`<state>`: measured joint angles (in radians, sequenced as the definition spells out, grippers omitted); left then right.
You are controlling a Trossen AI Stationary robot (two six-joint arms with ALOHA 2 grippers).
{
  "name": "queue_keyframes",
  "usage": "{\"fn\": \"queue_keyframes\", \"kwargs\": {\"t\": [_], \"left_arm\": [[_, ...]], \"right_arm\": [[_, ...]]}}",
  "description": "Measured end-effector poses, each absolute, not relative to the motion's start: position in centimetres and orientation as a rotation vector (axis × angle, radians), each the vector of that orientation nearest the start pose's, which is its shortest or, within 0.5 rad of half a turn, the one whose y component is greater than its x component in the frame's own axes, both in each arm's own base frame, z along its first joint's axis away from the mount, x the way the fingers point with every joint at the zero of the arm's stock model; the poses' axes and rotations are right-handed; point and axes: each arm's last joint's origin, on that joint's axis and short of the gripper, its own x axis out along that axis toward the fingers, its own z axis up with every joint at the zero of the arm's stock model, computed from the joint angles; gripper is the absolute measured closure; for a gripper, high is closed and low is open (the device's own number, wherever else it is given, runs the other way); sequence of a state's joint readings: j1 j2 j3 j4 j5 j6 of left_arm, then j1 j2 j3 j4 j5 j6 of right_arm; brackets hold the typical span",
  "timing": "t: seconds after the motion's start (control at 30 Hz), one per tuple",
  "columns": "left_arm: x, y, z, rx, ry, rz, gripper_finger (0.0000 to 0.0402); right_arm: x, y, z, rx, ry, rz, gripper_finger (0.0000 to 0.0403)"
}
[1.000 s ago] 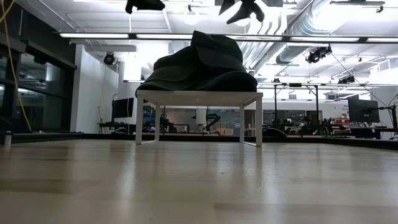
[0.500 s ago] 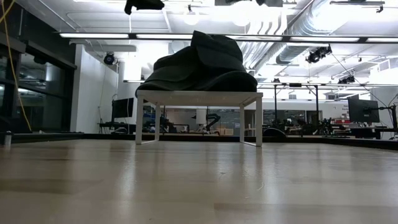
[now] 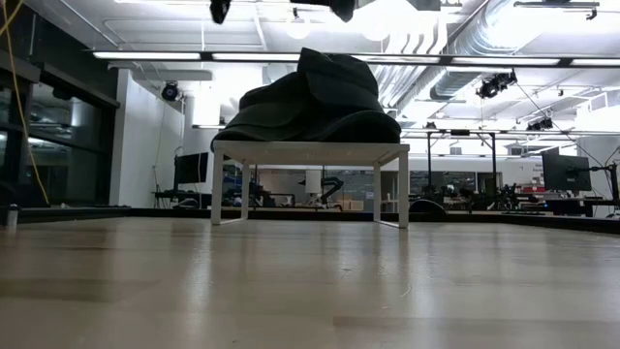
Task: Pick & Place hat
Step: Return to Home Position
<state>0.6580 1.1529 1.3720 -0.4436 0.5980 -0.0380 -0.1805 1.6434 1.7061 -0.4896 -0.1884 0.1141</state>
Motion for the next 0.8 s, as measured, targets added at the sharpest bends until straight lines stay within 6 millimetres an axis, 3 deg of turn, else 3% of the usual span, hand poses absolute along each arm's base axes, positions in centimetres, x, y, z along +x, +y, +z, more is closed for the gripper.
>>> {"fn": "queue_keyframes", "kwargs": {"t": [0.17,0.3,0.47,0.8], "left_arm": [[19.7,10.4,42.1,-0.171,0.266,-0.012,0.0333],[20.1,8.9,39.6,-0.188,0.283,-0.027,0.0333],[19.1,7.6,36.3,-0.205,0.127,-0.087,0.0333],[15.4,5.9,30.8,-0.255,-0.031,-0.061,0.0333]], "right_arm": [[36.1,-4.4,34.8,0.307,0.340,0.114,0.0202],[33.6,-3.7,31.6,0.376,0.235,0.133,0.0202],[28.5,-3.5,29.3,0.419,0.131,0.132,0.0201],[17.2,-3.3,27.0,0.392,-0.227,0.146,0.0201]]}}
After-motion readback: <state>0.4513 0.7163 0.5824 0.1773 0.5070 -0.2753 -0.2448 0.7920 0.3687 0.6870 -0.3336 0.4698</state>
